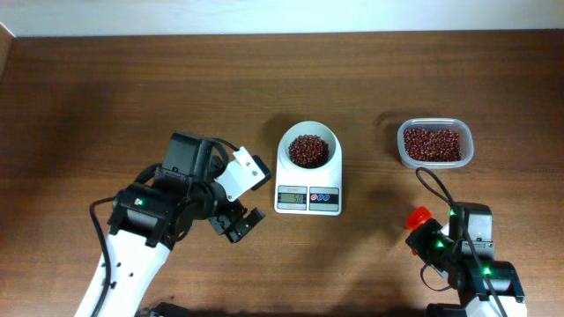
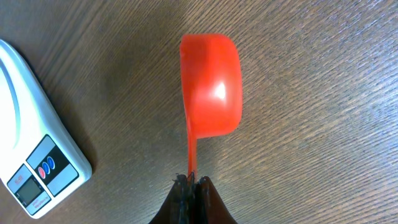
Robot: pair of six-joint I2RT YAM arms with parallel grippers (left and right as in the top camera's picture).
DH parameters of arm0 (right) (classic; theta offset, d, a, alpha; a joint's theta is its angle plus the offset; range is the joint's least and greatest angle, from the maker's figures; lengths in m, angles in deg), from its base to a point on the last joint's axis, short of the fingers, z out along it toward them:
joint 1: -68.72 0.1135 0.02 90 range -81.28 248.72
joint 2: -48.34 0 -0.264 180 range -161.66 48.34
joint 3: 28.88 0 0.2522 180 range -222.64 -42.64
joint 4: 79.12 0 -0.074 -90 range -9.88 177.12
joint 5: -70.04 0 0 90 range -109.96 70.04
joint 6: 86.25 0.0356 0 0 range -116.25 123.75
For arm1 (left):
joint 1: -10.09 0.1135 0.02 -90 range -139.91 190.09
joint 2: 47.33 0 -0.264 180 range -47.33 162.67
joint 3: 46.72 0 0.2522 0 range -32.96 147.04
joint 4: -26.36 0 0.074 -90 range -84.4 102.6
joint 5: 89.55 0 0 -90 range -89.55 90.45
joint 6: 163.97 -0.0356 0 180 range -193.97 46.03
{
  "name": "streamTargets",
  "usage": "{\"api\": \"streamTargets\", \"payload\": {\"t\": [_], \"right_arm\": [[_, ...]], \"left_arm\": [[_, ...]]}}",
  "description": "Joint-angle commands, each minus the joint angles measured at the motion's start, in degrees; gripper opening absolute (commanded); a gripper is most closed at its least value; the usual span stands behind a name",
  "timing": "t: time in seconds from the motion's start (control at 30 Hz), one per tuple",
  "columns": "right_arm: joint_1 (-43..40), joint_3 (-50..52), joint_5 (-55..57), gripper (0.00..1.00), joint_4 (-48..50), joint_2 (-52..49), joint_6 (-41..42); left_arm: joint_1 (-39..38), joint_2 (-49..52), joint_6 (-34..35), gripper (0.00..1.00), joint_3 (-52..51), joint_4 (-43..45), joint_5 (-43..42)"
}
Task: Scoop and weigh 50g on scale
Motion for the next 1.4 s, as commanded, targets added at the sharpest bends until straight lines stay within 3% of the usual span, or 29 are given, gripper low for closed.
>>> {"api": "streamTargets", "payload": {"t": [0.0, 0.5, 0.57, 0.7, 0.97, 1.1, 1.27, 1.37], "right_arm": [[0.24, 0.52, 2.32, 0.05, -1.29, 0.15, 0.81], [0.24, 0.52, 5.99, 0.08, -2.10, 0.15, 0.83], [0.24, 0.52, 6.12, 0.15, -0.02, 0.15, 0.81], [0.24, 0.52, 5.92, 0.10, 6.19, -0.02, 0.81], [0.24, 0.52, 3.82, 0.08, 17.84, -13.81, 0.83], [0.24, 0.50, 1.88, 0.08, 19.17, -18.91, 0.83], [0.24, 0.50, 1.09, 0.37, 18.67, -18.82, 0.81], [0.24, 0.50, 1.16, 0.45, 17.79, -18.82, 0.81]], "left_arm": [[0.24, -0.59, -0.96, 0.99, 0.68, 0.07, -0.63], [0.24, -0.59, -0.96, 0.99, 0.68, 0.07, -0.63], [0.24, -0.59, -0.96, 0.99, 0.68, 0.07, -0.63], [0.24, -0.59, -0.96, 0.99, 0.68, 0.07, -0.63], [0.24, -0.59, -0.96, 0.99, 0.68, 0.07, -0.63], [0.24, -0.59, -0.96, 0.99, 0.68, 0.07, -0.63], [0.24, -0.59, -0.96, 0.99, 0.68, 0.07, -0.63], [0.24, -0.59, -0.96, 0.99, 0.68, 0.07, -0.63]]}}
